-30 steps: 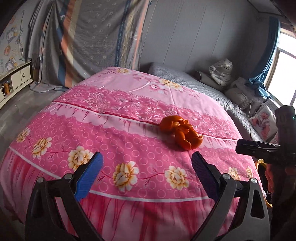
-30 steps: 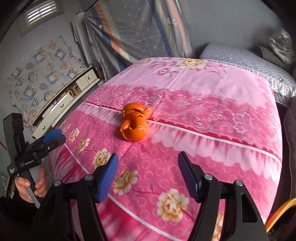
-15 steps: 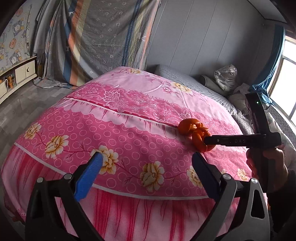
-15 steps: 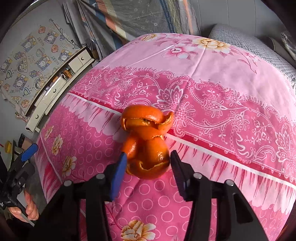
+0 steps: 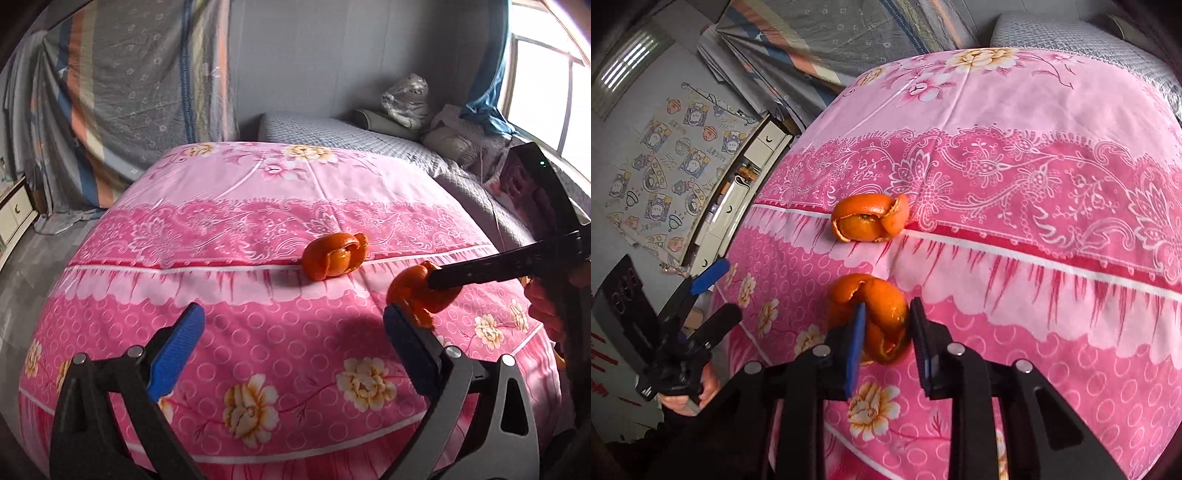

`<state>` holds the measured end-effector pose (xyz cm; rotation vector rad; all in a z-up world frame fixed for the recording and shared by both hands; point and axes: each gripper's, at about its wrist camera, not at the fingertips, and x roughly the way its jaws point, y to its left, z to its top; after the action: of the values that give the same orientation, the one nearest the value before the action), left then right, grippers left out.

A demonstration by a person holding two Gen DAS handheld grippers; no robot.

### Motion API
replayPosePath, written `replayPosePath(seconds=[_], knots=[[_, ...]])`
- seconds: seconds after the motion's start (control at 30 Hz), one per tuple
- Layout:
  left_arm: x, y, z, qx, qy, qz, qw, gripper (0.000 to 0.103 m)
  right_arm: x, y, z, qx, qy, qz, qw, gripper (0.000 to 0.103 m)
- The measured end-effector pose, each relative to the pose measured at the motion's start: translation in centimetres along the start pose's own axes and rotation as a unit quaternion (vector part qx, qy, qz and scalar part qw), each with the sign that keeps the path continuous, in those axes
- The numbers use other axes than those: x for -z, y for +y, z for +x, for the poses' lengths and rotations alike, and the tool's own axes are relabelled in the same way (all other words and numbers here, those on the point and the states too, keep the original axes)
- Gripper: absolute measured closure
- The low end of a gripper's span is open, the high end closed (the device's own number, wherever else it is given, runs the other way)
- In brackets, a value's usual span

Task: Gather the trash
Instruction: 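Grasp an orange peel with the right tool while the left tool grasps another peel, then carry both orange peels over the bin and open both tools to drop them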

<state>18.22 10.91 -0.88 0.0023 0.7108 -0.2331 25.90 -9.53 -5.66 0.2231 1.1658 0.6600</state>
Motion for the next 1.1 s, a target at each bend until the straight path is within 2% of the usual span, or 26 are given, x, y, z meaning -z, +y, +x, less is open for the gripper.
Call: replayPosePath(seconds=[0.17, 0.3, 0.37, 0.5, 0.57, 0.63, 0.7, 0.77, 0.97, 1.1], knots=[[-2.6, -1.5, 4.7, 0.034, 0.040, 0.035, 0.9980, 0.011, 2.9, -1.4, -4.4, -0.028, -0.026, 0.019, 0.999, 0.080], [-4.2, -2.3, 7.8, 0.032, 0.056, 0.059, 0.9962, 0.012, 5.0, -1.6, -6.8, -0.042, -0.046, 0.029, 0.998, 0.080], [-4.6, -2.6, 9.0, 0.028, 0.066, 0.069, 0.9950, 0.017, 5.8, -1.6, -7.5, -0.052, -0.051, 0.032, 0.997, 0.080], [-5.3, -3.1, 11.1, 0.028, 0.087, 0.081, 0.9925, 0.020, 7.0, -1.9, -8.7, -0.062, -0.065, 0.037, 0.995, 0.080], [-5.4, -3.2, 12.1, 0.026, 0.103, 0.081, 0.9910, 0.030, 7.3, -2.1, -9.2, -0.068, -0.071, 0.042, 0.994, 0.080], [-5.5, -3.0, 12.8, 0.026, 0.113, 0.075, 0.9904, 0.035, 7.6, -2.3, -9.7, -0.068, -0.076, 0.046, 0.994, 0.080], [-5.3, -3.0, 12.9, 0.031, 0.117, 0.076, 0.9898, 0.042, 7.7, -2.3, -9.9, -0.069, -0.081, 0.048, 0.993, 0.080], [-4.9, -3.2, 13.1, 0.022, 0.123, 0.083, 0.9886, 0.068, 7.8, -2.3, -10.2, -0.073, -0.083, 0.049, 0.993, 0.080], [-5.0, -2.4, 11.5, 0.027, 0.108, 0.056, 0.9922, 0.073, 8.0, -1.8, -10.6, -0.079, -0.089, 0.048, 0.992, 0.080], [-5.7, -2.6, 7.4, 0.033, 0.065, 0.038, 0.9966, 0.074, 8.0, -1.1, -10.9, -0.080, -0.092, 0.044, 0.992, 0.080]])
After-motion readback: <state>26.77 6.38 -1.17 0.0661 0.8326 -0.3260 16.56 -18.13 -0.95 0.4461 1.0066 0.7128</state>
